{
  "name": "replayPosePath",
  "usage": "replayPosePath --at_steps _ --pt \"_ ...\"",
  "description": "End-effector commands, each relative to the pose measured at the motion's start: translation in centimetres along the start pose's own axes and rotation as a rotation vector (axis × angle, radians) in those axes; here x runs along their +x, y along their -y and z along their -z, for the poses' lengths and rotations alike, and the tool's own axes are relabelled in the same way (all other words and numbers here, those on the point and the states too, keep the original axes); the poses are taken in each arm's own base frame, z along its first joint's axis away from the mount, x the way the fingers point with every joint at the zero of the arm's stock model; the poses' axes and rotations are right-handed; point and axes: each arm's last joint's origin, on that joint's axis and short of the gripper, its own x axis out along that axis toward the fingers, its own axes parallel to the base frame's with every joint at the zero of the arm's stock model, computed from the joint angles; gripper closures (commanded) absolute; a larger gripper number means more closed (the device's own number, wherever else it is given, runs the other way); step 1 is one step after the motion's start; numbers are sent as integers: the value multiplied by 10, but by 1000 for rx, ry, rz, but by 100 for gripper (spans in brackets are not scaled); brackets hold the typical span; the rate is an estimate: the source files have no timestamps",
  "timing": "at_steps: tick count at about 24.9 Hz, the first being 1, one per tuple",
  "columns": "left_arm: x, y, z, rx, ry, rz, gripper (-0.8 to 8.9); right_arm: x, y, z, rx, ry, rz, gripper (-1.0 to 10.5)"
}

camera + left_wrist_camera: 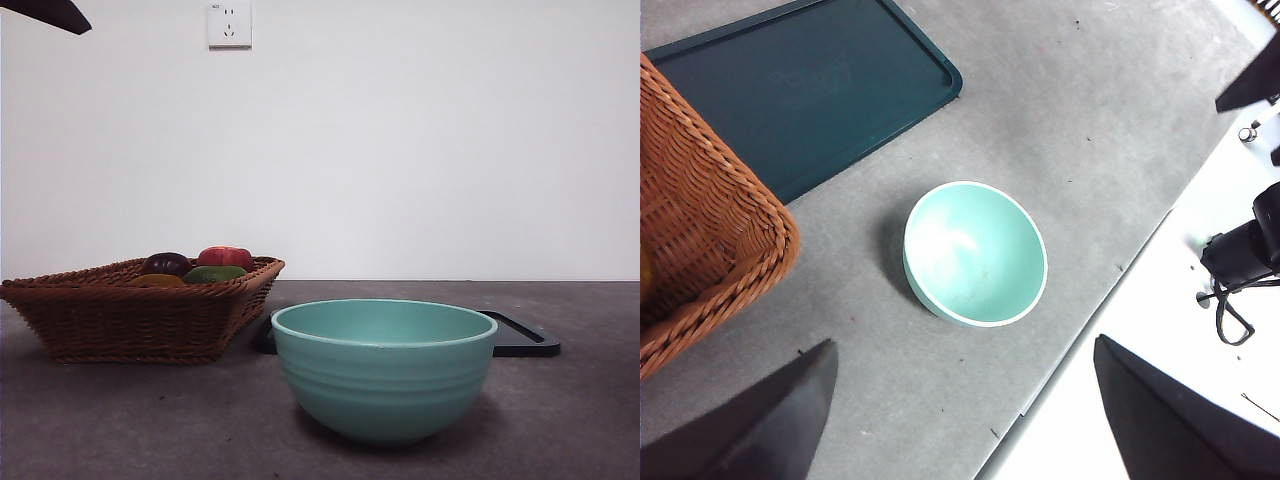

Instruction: Pick up the wifruite, put it on the bowl, pick up the plate, put it on desk

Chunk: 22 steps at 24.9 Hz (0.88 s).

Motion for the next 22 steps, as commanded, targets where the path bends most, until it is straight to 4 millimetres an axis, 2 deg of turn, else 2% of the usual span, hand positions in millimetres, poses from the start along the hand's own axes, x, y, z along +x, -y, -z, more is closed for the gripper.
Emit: replayPosePath --at_steps 1,18,20,22 --pt "-1 1 -4 23 10 8 408 0 -2 -2 -17 -9 -7 680" --pt "-1 1 -4 22 10 8 418 0 -2 -2 -17 -8 -2 680" --pt "-1 1 -4 22 10 8 485 0 -2 -2 -17 -8 -2 687" --pt "-1 1 -4 22 10 8 597 0 -2 -2 -17 -8 -1 767"
